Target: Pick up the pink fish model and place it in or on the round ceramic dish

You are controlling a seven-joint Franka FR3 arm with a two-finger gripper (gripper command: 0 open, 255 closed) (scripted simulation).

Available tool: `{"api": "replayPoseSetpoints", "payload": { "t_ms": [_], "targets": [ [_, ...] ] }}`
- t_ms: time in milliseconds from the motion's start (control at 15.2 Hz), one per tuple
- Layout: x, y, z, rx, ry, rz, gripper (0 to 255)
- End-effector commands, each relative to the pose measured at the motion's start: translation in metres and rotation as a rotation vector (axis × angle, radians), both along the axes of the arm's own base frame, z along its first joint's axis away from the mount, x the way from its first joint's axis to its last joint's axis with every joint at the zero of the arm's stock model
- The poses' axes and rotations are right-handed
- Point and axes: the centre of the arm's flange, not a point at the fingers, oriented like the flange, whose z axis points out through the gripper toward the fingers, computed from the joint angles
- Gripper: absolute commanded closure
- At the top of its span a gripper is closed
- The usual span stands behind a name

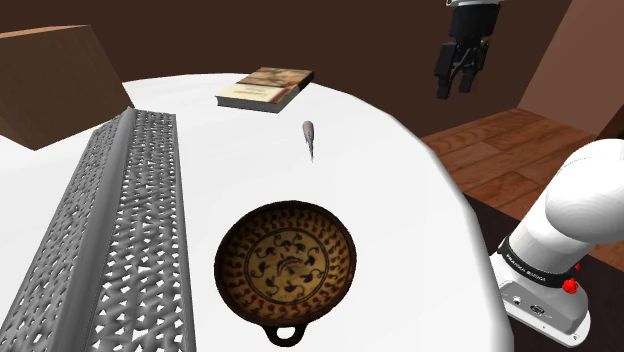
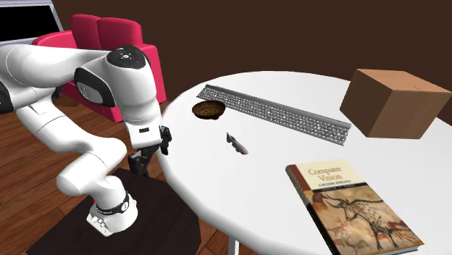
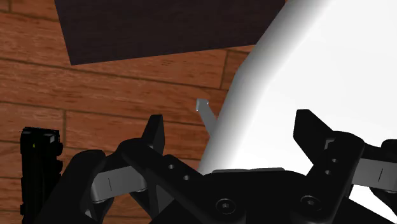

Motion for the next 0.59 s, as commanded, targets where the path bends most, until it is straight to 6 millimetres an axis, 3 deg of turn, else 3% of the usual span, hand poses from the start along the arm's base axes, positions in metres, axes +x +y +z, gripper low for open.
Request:
{"api": "replayPoseSetpoints", "payload": {
  "t_ms": [0,528],
  "targets": [
    [0.000,0.000,0.000,0.000,0.000,0.000,0],
    [0.036,0.094,-0.011,-0.006,-0.026,-0.168,0]
  ]
}}
